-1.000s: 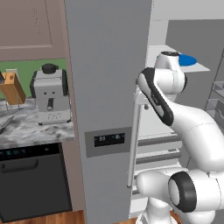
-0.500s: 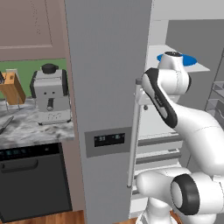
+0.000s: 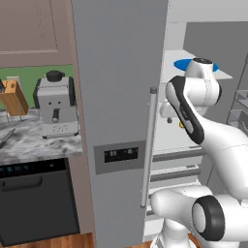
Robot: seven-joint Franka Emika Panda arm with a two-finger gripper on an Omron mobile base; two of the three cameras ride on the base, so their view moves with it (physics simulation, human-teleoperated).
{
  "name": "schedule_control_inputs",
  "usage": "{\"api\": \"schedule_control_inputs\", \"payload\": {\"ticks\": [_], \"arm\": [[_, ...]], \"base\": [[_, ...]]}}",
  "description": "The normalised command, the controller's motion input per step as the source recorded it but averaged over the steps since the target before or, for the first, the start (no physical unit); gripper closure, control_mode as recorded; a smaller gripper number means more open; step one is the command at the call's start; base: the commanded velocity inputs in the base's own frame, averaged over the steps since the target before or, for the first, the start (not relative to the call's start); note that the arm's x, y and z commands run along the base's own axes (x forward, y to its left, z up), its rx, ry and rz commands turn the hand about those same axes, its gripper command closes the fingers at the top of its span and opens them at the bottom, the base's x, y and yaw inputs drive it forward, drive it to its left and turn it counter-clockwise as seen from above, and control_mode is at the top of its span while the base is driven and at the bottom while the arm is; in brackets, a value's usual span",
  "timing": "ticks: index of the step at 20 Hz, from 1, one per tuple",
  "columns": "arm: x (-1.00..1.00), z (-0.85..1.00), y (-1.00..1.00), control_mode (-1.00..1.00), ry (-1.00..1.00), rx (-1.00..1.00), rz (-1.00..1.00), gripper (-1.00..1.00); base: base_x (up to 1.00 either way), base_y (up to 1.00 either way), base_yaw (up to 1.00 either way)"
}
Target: Retrieve the fish from the fridge and place it on the cutting board.
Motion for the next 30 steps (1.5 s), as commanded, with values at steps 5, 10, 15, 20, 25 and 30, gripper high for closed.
{"api": "schedule_control_inputs", "payload": {"ticks": [5,10,15,20,25,30], "arm": [[-0.01,0.00,-0.24,-1.00,0.00,0.01,0.00,-1.00],[0.00,0.05,-0.37,-1.00,0.00,0.00,0.00,-1.00],[0.00,0.06,-0.40,-1.00,0.00,0.00,0.00,-1.00],[0.00,0.00,-0.43,-1.00,0.00,0.00,-0.03,-1.00],[0.00,0.09,-0.26,-1.00,0.00,0.00,-0.03,-1.00],[0.00,0.37,0.00,-1.00,0.00,0.00,-0.01,-1.00]], "base": [[0.00,0.00,0.00],[0.00,0.00,0.00],[0.00,0.00,0.00],[0.00,0.00,0.00],[0.00,0.00,0.00],[0.00,0.00,0.00]]}}
